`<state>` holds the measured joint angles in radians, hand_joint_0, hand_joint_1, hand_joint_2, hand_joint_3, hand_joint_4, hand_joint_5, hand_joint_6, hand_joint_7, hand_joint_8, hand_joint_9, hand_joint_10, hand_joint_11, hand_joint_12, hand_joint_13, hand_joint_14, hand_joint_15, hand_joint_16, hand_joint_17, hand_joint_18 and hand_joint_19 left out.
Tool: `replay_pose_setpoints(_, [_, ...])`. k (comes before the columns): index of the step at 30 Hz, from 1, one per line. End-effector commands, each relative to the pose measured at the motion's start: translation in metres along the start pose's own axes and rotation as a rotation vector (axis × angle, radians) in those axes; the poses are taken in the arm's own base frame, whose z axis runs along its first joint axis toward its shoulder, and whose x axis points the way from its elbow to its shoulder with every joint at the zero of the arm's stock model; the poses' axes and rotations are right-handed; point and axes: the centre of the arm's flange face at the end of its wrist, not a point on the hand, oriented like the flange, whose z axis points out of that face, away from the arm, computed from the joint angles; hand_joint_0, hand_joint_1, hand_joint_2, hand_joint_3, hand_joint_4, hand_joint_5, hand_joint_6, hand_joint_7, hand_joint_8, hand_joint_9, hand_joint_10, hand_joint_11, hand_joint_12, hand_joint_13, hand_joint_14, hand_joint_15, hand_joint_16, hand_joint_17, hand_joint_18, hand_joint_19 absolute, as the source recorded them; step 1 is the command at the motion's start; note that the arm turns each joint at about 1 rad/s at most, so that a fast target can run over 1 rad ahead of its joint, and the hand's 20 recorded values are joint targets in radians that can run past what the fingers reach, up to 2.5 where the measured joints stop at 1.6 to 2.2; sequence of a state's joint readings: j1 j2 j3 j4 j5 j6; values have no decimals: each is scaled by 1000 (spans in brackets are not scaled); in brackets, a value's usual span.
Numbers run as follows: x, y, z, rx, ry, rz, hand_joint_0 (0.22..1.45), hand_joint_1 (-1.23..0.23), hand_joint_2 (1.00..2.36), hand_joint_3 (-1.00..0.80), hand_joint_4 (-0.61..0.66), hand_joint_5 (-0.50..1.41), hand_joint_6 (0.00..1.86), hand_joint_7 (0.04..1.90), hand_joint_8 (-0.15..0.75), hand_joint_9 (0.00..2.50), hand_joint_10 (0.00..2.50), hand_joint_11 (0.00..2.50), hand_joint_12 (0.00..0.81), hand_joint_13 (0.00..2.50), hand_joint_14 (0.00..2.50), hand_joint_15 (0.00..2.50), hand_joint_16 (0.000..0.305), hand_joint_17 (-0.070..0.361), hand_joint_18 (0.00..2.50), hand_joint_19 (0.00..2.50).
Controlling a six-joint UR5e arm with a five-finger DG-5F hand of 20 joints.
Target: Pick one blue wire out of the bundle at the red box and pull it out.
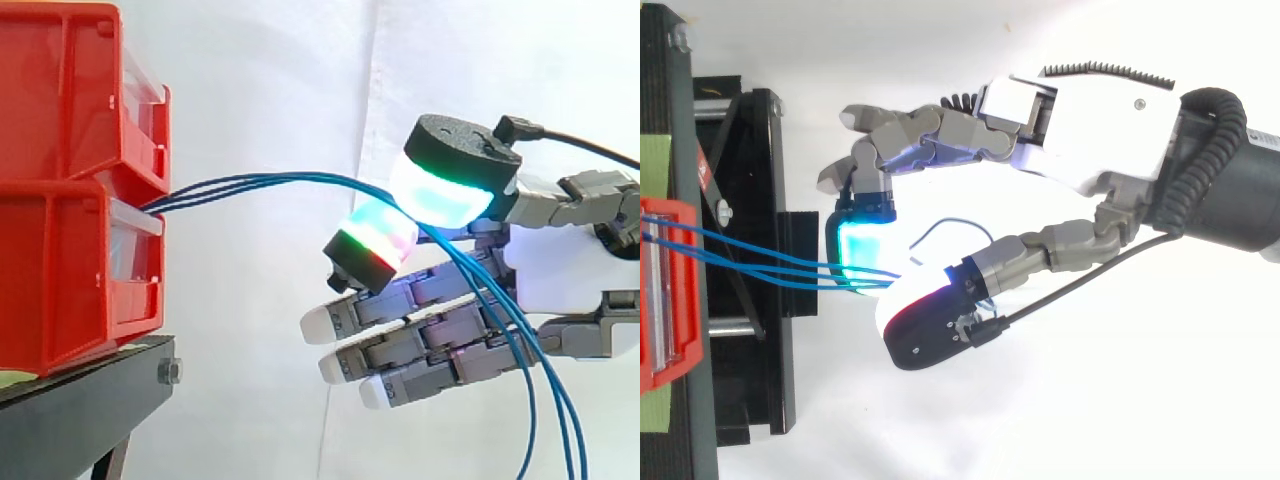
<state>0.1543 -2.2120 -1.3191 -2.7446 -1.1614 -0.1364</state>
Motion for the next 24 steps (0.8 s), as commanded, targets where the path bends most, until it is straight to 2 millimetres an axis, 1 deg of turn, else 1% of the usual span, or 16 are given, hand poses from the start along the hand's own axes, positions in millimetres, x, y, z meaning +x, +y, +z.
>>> replay_pose_setpoints(1, [2,0,0,0,2,0,609,-820,1016,-336,-120,-173,830,1241,215,414,14,332,352,0,0,0,54,122,0,261])
replay_pose_setpoints(5, [2,0,0,0,2,0,614,-825,1017,-311,-131,-173,836,1246,217,428,14,336,351,0,0,0,54,122,0,257])
replay_pose_setpoints(7, [1,0,0,1,2,-1,654,-868,1015,-340,-132,-184,838,1222,219,415,14,342,350,0,0,0,54,121,0,248])
replay_pose_setpoints(11, [3,0,-1,1,13,26,698,-900,1010,-391,-84,-195,840,1186,226,392,15,356,356,0,0,0,55,124,0,233])
replay_pose_setpoints(13, [5,0,-1,0,19,37,725,-924,1008,-422,-37,-205,845,1192,225,365,15,356,360,0,0,0,56,125,0,218])
replay_pose_setpoints(16, [6,0,-1,3,27,60,747,-931,1004,-455,-14,-206,850,1173,225,363,15,357,364,0,0,0,56,126,0,216])
replay_pose_setpoints(18, [6,0,-2,5,29,61,738,-928,1002,-472,-7,-205,850,1163,225,363,15,352,364,0,0,0,56,127,0,221])
replay_pose_setpoints(19, [6,0,-2,5,29,61,714,-918,1000,-500,-2,-203,847,1167,225,363,14,344,365,0,0,0,57,127,0,228])
replay_pose_setpoints(20, [6,0,-2,5,29,61,704,-913,1000,-500,-7,-201,845,1162,225,363,16,351,366,0,0,0,57,127,0,224])
replay_pose_setpoints(22, [6,0,-2,5,29,61,648,-859,1000,-500,-4,-190,833,1151,224,377,15,352,365,0,0,0,56,127,0,246])
replay_pose_setpoints(24, [6,1,-1,4,30,61,626,-847,1001,-493,3,-183,825,1160,223,382,15,346,363,0,0,0,56,126,0,245])
